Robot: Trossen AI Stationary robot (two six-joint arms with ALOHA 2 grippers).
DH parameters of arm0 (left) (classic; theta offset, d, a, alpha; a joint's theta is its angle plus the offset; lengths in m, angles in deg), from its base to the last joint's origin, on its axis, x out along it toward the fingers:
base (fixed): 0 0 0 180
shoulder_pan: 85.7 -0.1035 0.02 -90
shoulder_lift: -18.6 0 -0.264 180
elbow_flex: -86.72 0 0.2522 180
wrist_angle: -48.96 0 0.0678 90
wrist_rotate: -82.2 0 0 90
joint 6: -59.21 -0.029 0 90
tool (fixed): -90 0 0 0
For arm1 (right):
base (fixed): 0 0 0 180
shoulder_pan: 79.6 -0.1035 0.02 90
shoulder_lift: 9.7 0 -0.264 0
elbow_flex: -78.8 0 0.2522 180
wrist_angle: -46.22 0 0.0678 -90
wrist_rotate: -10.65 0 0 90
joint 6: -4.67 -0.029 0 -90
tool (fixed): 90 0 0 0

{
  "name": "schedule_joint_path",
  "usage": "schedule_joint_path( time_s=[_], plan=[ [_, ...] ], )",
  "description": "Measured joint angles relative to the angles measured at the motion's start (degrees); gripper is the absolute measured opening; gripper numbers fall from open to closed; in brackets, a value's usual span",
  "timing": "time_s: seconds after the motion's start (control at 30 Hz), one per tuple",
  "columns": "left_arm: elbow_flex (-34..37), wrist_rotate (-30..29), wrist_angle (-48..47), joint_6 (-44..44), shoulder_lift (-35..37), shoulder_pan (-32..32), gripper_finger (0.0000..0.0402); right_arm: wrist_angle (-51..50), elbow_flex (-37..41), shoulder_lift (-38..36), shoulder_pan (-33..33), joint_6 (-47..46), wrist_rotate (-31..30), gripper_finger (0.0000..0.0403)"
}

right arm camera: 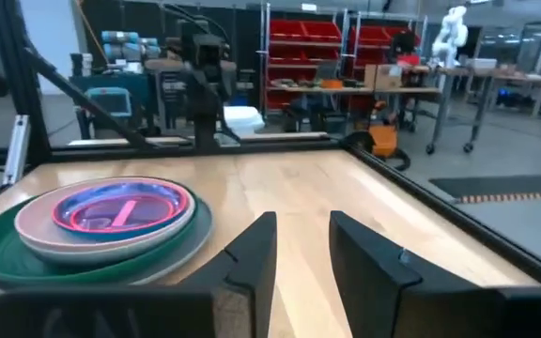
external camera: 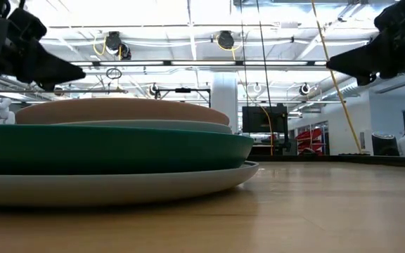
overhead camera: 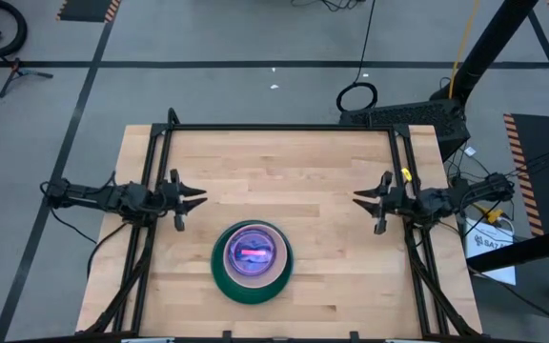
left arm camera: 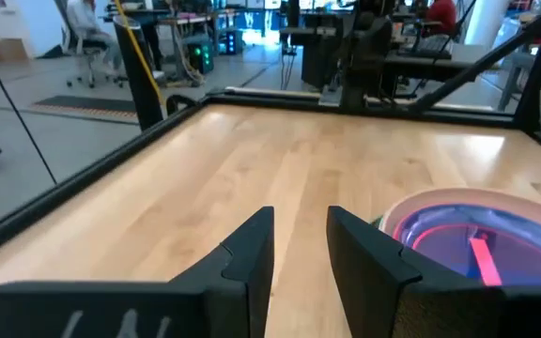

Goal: Stack plastic plates
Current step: Return to Home Position

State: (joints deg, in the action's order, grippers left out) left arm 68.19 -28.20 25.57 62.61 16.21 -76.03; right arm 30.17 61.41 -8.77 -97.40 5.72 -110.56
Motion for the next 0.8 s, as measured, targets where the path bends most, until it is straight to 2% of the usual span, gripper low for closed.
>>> schedule_joint_path(
  time_s=[0.23, 0.47, 0.8],
  plan=[
    [1.48, 4.13, 4.47, -0.35, -0.47, 0.04, 0.0108, 0.38, 0.14, -0.05, 0.24, 3.55, -0.35, 0.0093],
    [1.48, 2.25, 4.48, -0.83, -0.52, 0.04, 0.0108, 0.79, 0.21, 0.06, 0.24, 6.98, -0.47, 0.0093],
    [1.48, 2.06, 4.43, -3.04, -0.59, 0.04, 0.0108, 5.68, 0.43, 0.26, 0.24, 7.15, -0.29, 0.0093]
  ],
)
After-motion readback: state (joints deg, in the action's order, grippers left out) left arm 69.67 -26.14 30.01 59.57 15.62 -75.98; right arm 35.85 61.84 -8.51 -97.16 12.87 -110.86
